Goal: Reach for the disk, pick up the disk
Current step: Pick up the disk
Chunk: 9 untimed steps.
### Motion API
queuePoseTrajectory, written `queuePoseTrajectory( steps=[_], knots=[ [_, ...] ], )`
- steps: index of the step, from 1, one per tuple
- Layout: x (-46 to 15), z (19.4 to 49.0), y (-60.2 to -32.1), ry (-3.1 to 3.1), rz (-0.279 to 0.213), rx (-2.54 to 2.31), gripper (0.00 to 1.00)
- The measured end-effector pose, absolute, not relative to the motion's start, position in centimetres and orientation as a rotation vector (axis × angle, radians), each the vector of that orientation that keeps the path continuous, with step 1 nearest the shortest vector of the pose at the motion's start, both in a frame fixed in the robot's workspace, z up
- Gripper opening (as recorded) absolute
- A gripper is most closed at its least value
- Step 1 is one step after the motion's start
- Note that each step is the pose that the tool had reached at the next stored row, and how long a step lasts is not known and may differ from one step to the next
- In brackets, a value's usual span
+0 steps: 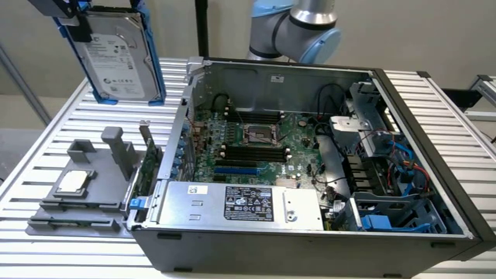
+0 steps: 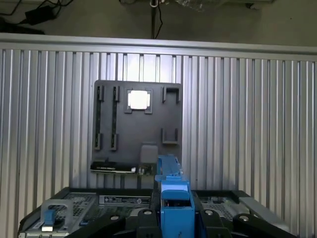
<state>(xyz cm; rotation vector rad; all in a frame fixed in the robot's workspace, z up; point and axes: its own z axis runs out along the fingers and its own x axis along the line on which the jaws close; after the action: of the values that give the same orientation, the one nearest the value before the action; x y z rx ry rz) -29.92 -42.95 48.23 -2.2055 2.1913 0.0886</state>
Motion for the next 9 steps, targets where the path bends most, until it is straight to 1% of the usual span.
queuePoseTrajectory(
  steps=[9],
  knots=[
    [-26.7,48.4,-44.3,2.193,0.096,-2.207,0.33]
  ],
)
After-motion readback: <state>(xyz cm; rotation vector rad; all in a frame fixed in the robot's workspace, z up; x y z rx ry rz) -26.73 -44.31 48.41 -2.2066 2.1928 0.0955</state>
